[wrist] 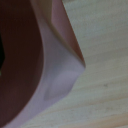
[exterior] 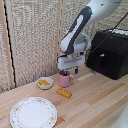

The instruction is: Please focus on the pink mug and carefully direct your gripper towards it. Gently take hold of the pink mug using your grasping instrument. Exercise caution as you elevate the pink mug off the tabletop. Shift the pink mug so it is above the white platter. With precision, slowly place the pink mug onto the white platter.

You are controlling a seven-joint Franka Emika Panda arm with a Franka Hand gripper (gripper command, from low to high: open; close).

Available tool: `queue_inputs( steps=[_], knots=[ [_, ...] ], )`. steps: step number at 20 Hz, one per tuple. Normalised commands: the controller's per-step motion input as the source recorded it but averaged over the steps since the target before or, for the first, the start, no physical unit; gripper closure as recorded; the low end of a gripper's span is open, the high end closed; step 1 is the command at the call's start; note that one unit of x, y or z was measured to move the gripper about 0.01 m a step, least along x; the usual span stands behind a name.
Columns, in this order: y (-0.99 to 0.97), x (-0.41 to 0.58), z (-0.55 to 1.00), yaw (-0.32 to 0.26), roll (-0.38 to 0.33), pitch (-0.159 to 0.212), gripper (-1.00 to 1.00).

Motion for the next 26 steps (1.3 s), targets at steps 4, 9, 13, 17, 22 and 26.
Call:
queue_inputs(
  steps=[4, 9, 13, 17, 22, 26],
  knots=[
    [-0.03, 0.186, -0.19, 0.103, -0.007, 0.014, 1.0],
    [-0.21, 0.101, -0.06, 0.031, 0.001, 0.02, 1.0],
    [-0.13, 0.063, 0.01, -0.002, 0.0, 0.001, 1.0],
    [-0.08, 0.003, 0.15, -0.016, 0.0, -0.01, 1.0],
    [-0.04, 0.01, 0.37, 0.0, 0.0, -0.019, 1.0],
    [-0.14, 0.074, 0.92, 0.003, 0.042, 0.0, 1.0]
  ],
)
